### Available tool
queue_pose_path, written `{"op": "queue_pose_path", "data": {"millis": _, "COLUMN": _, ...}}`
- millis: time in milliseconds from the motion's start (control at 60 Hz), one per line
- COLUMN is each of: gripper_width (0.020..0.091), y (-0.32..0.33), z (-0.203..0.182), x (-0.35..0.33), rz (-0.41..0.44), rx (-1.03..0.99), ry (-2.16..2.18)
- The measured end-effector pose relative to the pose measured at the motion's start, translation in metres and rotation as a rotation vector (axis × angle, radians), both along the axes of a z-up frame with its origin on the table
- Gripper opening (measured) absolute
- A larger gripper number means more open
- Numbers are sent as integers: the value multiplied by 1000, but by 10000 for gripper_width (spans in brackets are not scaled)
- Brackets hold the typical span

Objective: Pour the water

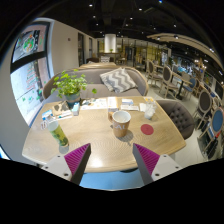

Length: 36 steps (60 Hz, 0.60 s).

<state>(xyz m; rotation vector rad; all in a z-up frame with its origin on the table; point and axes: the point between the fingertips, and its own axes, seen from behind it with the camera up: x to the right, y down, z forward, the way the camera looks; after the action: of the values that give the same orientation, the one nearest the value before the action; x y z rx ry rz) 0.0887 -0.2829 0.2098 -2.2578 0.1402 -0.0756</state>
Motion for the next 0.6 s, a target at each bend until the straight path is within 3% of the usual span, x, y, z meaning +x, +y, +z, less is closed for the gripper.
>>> {"op": "queue_pose_path", "data": {"millis": 400, "gripper_width": 856, "y": -25, "z": -38, "x": -57, "rz": -34, "rx": -39, "ry": 26}}
{"op": "queue_pose_path", "data": {"millis": 600, "gripper_width": 857, "y": -21, "z": -64, "x": -141, "rz": 57, "rx": -12, "ry": 68}}
